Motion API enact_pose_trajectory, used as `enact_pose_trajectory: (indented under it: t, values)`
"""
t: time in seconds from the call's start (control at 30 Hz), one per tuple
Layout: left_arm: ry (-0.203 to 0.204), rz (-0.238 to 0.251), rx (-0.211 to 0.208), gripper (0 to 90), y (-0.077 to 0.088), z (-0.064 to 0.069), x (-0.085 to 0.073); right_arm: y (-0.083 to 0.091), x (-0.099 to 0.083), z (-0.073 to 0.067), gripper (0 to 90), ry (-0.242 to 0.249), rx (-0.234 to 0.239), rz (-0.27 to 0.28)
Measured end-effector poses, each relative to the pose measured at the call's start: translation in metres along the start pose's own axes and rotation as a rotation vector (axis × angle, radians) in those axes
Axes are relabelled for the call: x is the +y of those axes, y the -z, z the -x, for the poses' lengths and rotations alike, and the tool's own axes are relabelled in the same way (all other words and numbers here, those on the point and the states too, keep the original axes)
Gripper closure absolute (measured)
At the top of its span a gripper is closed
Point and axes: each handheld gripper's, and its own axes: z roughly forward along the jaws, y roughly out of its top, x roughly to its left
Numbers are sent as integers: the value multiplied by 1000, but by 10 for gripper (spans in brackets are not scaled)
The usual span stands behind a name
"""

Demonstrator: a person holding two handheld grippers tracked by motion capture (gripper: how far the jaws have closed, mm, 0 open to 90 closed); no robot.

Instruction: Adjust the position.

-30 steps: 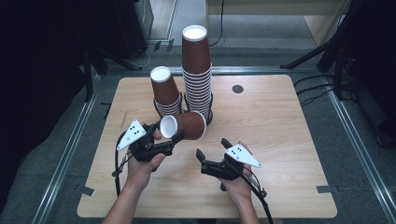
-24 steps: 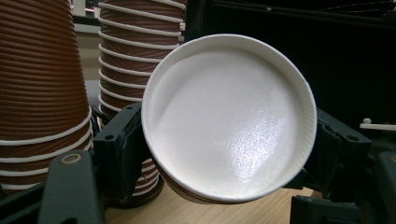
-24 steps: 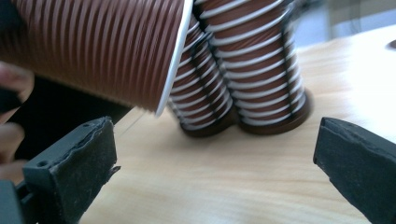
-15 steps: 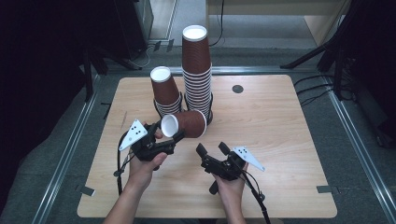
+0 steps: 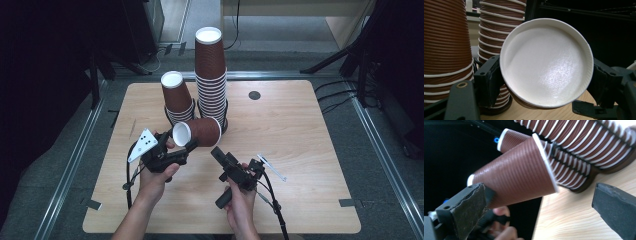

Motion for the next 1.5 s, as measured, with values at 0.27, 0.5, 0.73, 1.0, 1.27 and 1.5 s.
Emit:
enact_pose_trajectory:
  t: [0.27,0.5,0.73,1.0,1.27,1.5]
  values:
    - [4,8,1,230,0,1,-1,-6,4,-1,0,-158,56,-23]
    - [-10,14,6,230,-1,5,-3,-14,3,0,0,-320,77,-43]
    - [-22,14,0,230,-4,9,-6,-22,8,-1,0,-397,56,-25]
    - [-60,20,-5,230,-6,18,-8,-29,6,1,0,-496,38,-27]
    - [-70,26,2,231,-5,19,-8,-34,9,0,0,-552,31,-20]
    - [-88,24,4,231,-6,21,-10,-40,8,1,0,-621,31,-12]
